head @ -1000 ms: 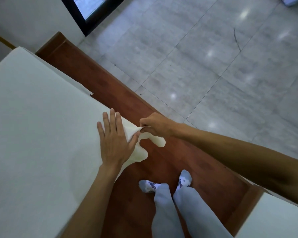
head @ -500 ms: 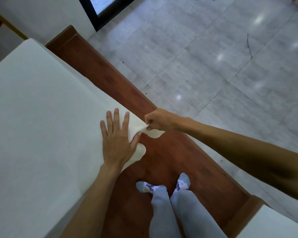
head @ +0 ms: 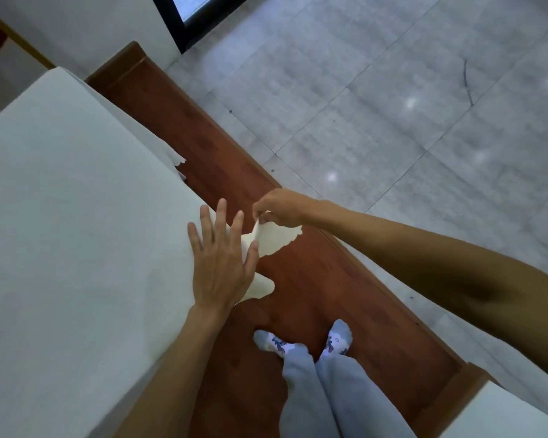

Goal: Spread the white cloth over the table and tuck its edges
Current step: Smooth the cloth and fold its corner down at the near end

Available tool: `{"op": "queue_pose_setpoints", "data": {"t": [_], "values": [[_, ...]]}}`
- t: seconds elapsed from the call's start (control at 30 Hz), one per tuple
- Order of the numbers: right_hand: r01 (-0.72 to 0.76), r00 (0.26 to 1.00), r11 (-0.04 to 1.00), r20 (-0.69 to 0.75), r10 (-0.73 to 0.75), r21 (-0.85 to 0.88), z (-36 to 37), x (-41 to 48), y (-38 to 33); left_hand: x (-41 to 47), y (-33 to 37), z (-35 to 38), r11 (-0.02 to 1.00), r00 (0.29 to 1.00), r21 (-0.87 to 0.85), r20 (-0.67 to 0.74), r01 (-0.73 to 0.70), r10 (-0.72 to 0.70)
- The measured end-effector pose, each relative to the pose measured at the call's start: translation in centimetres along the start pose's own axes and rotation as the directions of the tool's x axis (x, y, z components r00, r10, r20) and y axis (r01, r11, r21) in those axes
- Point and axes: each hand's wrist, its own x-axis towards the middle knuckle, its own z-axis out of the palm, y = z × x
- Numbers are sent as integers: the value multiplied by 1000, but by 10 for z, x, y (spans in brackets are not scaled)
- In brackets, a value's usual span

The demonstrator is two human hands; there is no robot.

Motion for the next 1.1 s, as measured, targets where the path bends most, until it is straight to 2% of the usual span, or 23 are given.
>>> {"op": "queue_pose_setpoints", "data": {"t": [0.23, 0.3, 0.4, 0.6, 0.67, 0.7, 0.77, 0.8, 0.87, 0.93, 0.97, 1.0, 1.1], "values": [[44, 998, 999, 46, -44, -5, -1, 44, -29, -1, -4, -1, 997, 998, -55, 0, -55, 55], [60, 994, 998, 93, -59, -7, -1, 51, -37, -1, -5, -2, 994, 995, -36, 5, 103, -103], [76, 989, 997, 128, -71, -32, 3, 56, -45, -2, 0, -4, 945, 944, -10, 45, 327, -327], [-31, 989, 999, 142, 29, 10, 16, 55, -40, -5, 3, -2, 897, 889, 12, 125, 442, -440], [-80, 996, 989, 51, 74, 124, 21, 46, -41, -4, 5, -3, 894, 884, 19, 148, 447, -444], [-105, 993, 965, -32, 115, 239, 24, 38, -44, -4, 6, -5, 894, 882, 16, 156, 449, -445], [-135, 950, 845, -175, 259, 517, 36, 18, -55, -5, 7, -7, 893, 879, 9, 168, 451, -446], [-163, 919, 740, -172, 355, 653, 45, 9, -61, -5, 7, -8, 894, 880, 9, 172, 448, -443], [-195, 851, 449, -77, 519, 872, 64, -3, -73, -5, 8, -10, 895, 878, 15, 187, 446, -441], [-156, 758, 171, 7, 653, 973, 79, -8, -80, -4, 8, -12, 897, 876, 22, 204, 442, -437], [-102, 721, 83, 16, 693, 991, 86, -10, -82, -3, 9, -13, 897, 875, 25, 210, 441, -436], [-36, 695, 42, -5, 719, 998, 92, -12, -84, -3, 9, -13, 897, 875, 26, 210, 441, -436], [29, 681, 96, -90, 727, 995, 97, -24, -96, -2, 9, -10, 898, 875, 39, 209, 439, -437]]}}
